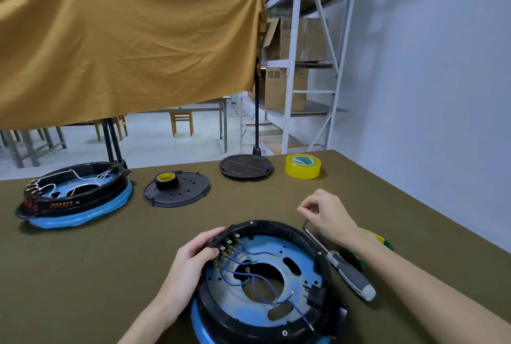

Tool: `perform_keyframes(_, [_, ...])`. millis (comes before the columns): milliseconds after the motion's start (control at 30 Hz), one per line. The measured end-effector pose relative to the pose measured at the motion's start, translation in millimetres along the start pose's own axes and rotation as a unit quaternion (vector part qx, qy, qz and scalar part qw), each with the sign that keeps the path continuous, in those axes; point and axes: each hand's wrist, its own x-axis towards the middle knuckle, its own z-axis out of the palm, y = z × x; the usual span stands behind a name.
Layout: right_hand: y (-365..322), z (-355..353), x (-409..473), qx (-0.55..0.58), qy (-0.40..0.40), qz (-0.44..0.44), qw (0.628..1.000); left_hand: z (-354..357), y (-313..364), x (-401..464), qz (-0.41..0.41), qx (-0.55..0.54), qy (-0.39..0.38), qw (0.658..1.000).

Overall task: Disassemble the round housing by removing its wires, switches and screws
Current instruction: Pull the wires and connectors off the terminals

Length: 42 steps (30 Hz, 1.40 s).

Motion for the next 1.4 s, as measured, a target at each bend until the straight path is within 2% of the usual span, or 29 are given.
perform_keyframes(100, [6.8,5.2,-0.9,0.014,-0.081,0.018,0.996,-1.1,-0.8,1.3,0.003,-0.003,-0.008,1.0])
perform_keyframes(133, [7.3,3.5,-2.0,0.033,-0.075,0.02,0.996,-1.8,-1.5,2.2,0.004,-0.003,-0.009,1.0])
perform_keyframes(200, [10.5,-3.7,-4.6,0.038,-0.012,0.043,0.998,-2.8,-3.1,4.0,0.007,-0.005,-0.011,1.0])
perform_keyframes(267, [17.9,-12.3,-8.1,-0.039,-0.004,0.098,0.994,-2.4,-4.7,5.1,0.013,-0.006,-0.013,1.0])
perform_keyframes(333, [25.8,-17.6,-12.6,-0.137,-0.094,0.168,0.972,-1.6,-6.8,6.2,0.019,-0.01,-0.01,1.0])
perform_keyframes(400, [30.3,-16.2,-17.3,-0.184,-0.166,0.212,0.946,-0.8,-7.9,7.0,0.022,-0.017,-0.008,1.0])
perform_keyframes(567, [36.7,-9.4,-18.1,-0.226,-0.133,0.198,0.944,0.8,-8.5,8.0,0.021,-0.032,-0.008,0.999])
perform_keyframes(700, [44.5,-19.3,-16.3,-0.24,-0.117,0.251,0.931,1.3,-9.0,6.6,0.029,-0.035,-0.011,0.999])
perform_keyframes(767, [37.6,-20.6,-18.0,-0.289,-0.095,0.237,0.923,1.0,-9.4,6.9,0.029,-0.034,-0.01,0.999])
perform_keyframes(867, [13.9,-13.5,-22.7,-0.269,-0.055,0.147,0.95,0.3,-9.8,7.9,0.031,-0.03,-0.01,0.999])
perform_keyframes(933, [-2.4,-11.8,-29.4,-0.197,-0.117,0.152,0.961,-0.3,-10.5,8.4,0.032,-0.025,-0.011,0.999])
perform_keyframes(967, [-8.6,-11.9,-33.3,-0.178,-0.167,0.172,0.954,-0.5,-10.7,8.4,0.034,-0.023,-0.012,0.999])
perform_keyframes(1000, [-12.4,-11.8,-36.8,-0.181,-0.206,0.181,0.945,-0.7,-10.8,8.5,0.035,-0.021,-0.013,0.999])
perform_keyframes(1067, [-14.0,-11.8,-43.0,-0.193,-0.227,0.17,0.939,-1.1,-10.9,8.8,0.037,-0.016,-0.01,0.999])
perform_keyframes(1233, [-8.2,-21.8,-47.8,-0.111,-0.172,0.129,0.97,-0.8,-10.8,7.5,0.03,-0.022,-0.01,0.999])
perform_keyframes(1333, [4.4,-34.3,-46.6,-0.146,-0.11,0.141,0.973,-0.3,-9.7,6.0,0.033,-0.021,-0.013,0.999])
perform_keyframes(1400, [13.8,-36.8,-48.0,-0.178,-0.11,0.158,0.965,0.2,-8.5,5.3,0.038,-0.02,-0.014,0.999])
